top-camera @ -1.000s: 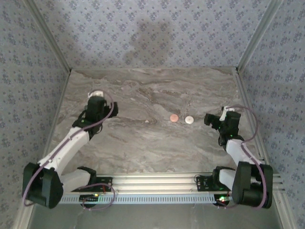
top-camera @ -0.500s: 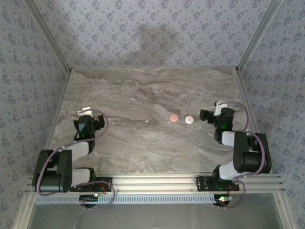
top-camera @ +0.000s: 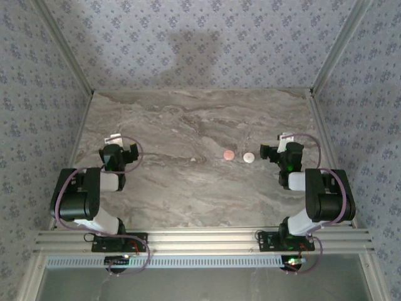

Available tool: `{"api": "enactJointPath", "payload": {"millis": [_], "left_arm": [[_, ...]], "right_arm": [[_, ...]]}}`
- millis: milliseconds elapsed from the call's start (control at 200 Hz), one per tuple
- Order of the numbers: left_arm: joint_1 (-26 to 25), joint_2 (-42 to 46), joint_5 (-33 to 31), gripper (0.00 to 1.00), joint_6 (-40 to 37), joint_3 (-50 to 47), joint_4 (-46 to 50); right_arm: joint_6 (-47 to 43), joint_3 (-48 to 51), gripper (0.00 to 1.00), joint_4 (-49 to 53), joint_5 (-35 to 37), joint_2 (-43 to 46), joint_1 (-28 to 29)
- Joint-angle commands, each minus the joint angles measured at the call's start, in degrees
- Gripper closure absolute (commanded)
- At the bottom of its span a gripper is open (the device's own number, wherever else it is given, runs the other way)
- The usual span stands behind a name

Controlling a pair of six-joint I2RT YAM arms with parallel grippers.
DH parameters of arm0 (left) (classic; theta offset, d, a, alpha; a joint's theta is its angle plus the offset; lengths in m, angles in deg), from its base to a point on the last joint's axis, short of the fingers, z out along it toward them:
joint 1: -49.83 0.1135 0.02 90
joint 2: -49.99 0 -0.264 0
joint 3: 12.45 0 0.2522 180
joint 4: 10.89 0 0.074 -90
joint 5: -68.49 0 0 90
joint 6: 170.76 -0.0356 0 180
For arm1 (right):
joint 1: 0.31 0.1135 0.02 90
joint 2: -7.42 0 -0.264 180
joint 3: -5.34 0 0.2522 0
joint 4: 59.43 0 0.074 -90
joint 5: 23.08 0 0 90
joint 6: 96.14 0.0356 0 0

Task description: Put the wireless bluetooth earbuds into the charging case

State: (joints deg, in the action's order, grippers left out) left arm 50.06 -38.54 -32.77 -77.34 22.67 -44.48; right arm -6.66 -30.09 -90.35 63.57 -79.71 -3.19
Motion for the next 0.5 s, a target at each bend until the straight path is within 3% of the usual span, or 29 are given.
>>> {"api": "enactJointPath", "payload": {"millis": [0,495], "left_arm": [[-0.32,0.58,1.69,0.0,-0.64,1.45,-1.22],[-0.36,0.63,1.77,0.01,-0.7,1.49,-0.99]], "right_arm": [[-0.63,-0.86,0.0,-1.63,1.11,-0.33,-0.31],[-0.63,-0.83,0.0,-1.55,1.03,-0.38,-0.32]]}}
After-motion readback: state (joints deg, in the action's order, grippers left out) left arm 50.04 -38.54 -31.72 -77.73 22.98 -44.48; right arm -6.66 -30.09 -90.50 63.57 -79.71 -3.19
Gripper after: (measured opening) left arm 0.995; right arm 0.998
